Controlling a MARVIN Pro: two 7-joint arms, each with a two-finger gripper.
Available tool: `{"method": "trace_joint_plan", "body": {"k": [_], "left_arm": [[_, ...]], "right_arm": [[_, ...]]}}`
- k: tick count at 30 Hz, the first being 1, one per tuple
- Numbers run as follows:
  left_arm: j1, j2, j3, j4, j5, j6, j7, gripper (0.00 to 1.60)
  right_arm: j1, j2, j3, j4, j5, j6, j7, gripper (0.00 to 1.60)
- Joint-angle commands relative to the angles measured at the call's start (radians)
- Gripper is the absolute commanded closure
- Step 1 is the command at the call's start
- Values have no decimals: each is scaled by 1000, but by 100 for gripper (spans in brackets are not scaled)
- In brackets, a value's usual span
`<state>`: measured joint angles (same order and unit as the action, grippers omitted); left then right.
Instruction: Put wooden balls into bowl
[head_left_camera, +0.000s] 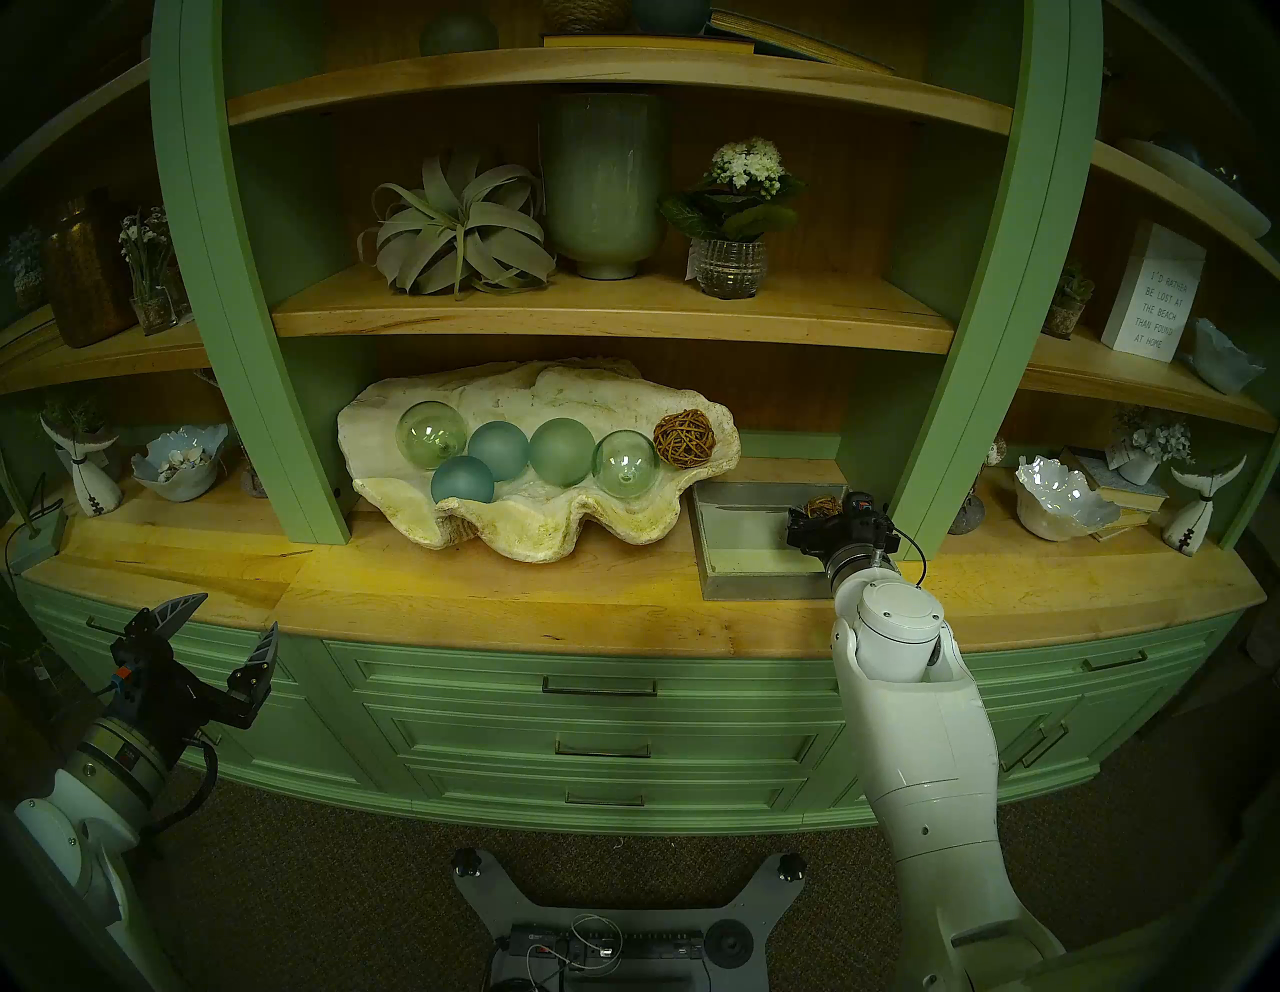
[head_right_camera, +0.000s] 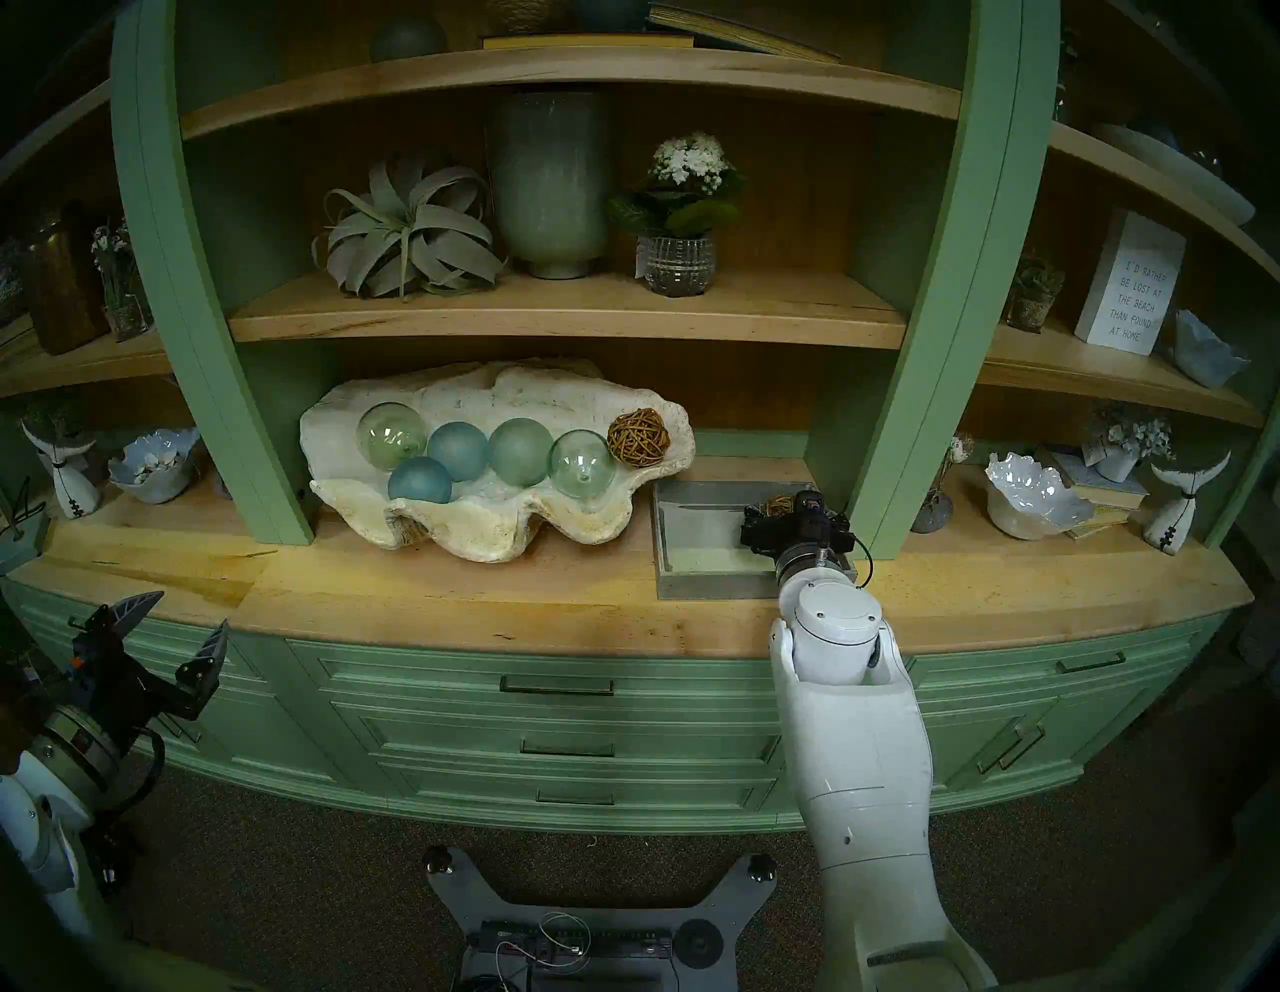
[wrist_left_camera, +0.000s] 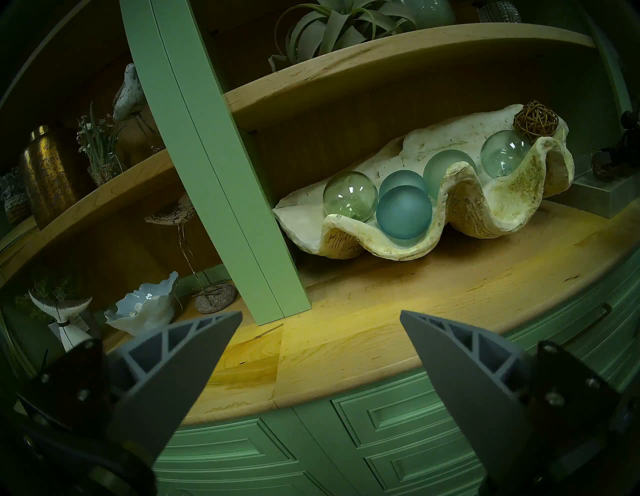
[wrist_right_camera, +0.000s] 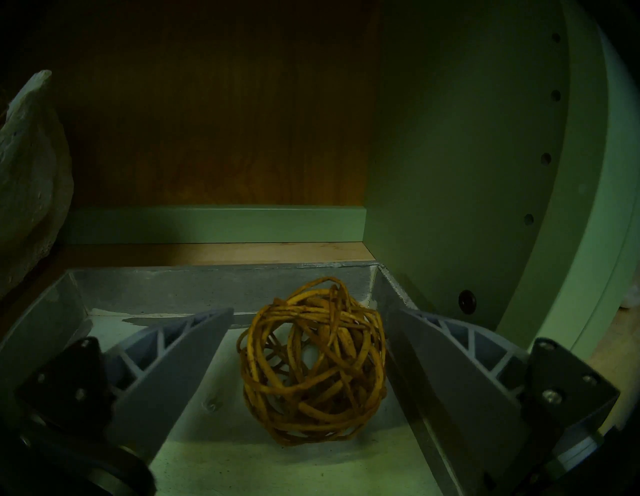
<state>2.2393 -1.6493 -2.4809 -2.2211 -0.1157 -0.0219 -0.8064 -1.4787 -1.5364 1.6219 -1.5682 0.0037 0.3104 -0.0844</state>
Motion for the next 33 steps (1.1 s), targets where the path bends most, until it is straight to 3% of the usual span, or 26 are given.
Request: {"method": "trace_joint_plan", "body": {"k": [1,26,27,28,29,33], "left_arm": [[-3,0,-3,-26,-6,-3,-1,0],[-2,0,-3,-26,-6,-3,-1,0],[-2,0,-3,-26,-6,-3,-1,0],[-2,0,-3,-26,-6,-3,-1,0],[-2,0,-3,-26,-6,-3,-1,0],[-2,0,-3,-27,-6,-2,-1,0]], "right_arm": [[79,4,1,8,-3,1,-6,0],[105,0,-14,64,26,44,-9,3],[105,0,-14,64,27,43,-10,80],[105,0,-13,64,28,43,-10,80],[104,0,-13,64,29,42,-10,122],[98,1,-14,55,33,43,-10,160]]}}
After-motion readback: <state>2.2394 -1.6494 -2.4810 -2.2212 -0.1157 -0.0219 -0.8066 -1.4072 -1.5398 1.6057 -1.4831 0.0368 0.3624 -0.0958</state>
